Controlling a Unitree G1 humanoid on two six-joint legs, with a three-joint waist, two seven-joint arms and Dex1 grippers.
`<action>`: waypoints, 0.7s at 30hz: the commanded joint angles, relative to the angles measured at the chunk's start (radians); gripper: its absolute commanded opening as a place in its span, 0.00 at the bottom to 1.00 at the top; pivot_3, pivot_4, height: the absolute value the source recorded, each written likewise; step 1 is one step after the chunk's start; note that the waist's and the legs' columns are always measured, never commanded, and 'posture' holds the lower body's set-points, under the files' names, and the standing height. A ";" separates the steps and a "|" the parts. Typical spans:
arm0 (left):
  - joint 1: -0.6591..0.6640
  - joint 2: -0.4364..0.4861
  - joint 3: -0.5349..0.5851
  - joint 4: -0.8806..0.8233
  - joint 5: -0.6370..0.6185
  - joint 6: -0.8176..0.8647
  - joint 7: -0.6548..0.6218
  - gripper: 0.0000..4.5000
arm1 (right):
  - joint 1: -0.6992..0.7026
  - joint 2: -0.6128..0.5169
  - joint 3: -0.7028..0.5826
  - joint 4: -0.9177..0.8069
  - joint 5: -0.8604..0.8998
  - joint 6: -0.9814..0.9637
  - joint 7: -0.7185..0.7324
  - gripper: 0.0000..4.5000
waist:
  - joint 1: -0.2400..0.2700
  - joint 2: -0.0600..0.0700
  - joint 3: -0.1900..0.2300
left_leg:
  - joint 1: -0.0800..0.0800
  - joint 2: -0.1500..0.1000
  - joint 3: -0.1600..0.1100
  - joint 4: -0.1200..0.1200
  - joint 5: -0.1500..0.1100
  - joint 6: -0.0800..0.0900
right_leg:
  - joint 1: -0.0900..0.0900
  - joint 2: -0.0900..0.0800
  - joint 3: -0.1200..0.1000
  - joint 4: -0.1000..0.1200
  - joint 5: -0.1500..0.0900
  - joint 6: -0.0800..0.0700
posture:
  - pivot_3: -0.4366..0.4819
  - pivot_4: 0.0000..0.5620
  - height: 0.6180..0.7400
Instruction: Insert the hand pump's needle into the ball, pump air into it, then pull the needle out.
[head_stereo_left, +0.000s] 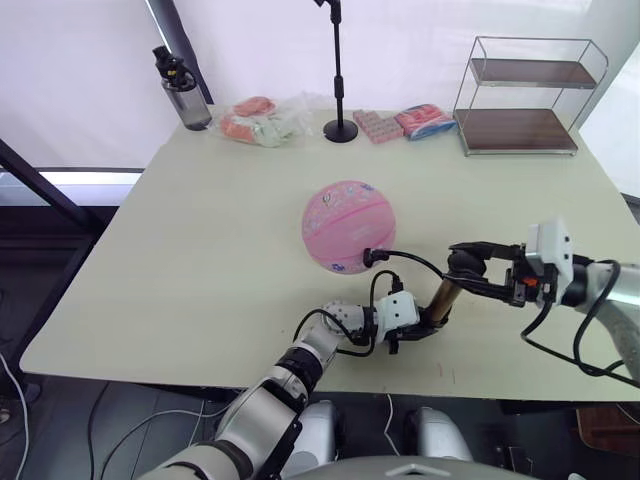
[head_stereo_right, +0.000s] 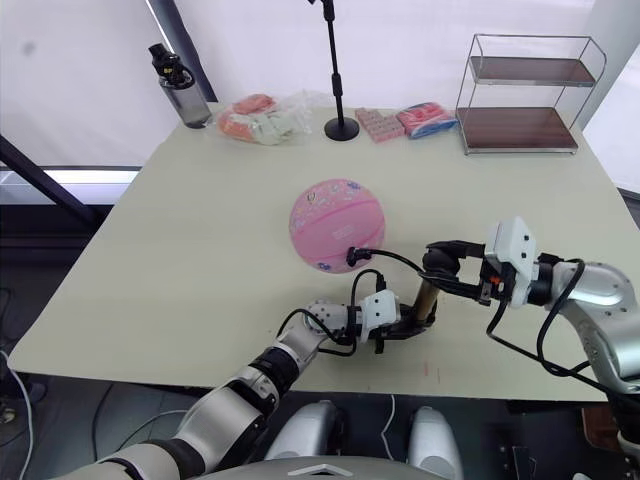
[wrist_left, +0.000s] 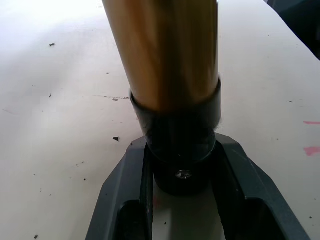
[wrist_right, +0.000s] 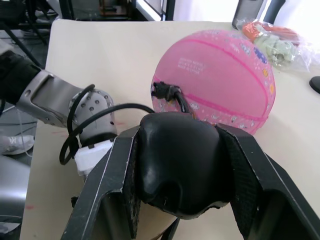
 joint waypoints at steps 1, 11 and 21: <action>0.049 0.022 -0.054 0.115 0.078 0.034 -0.011 0.25 | -0.079 -0.044 -0.132 -0.041 0.077 0.028 -0.008 0.38 | 0.000 0.000 0.003 | 0.000 0.000 0.000 0.000 0.000 0.000 | 0.000 0.000 0.000 0.000 0.000 0.000 | 0.48 0.27 0.96; 0.032 0.001 -0.052 0.132 0.077 0.035 -0.002 0.25 | -0.257 -0.183 -0.279 0.007 0.254 0.196 0.007 0.38 | 0.005 0.000 0.012 | 0.000 -0.001 -0.001 0.003 0.000 0.000 | 0.002 -0.001 -0.007 0.000 0.000 0.000 | 0.48 0.27 0.96; 0.017 -0.029 -0.054 0.151 0.081 0.031 0.003 0.25 | -0.287 -0.219 -0.298 0.012 0.274 0.242 0.011 0.38 | 0.021 0.001 0.012 | -0.002 -0.003 -0.003 0.003 0.000 0.000 | 0.002 -0.002 -0.009 0.000 0.000 0.000 | 0.48 0.27 0.96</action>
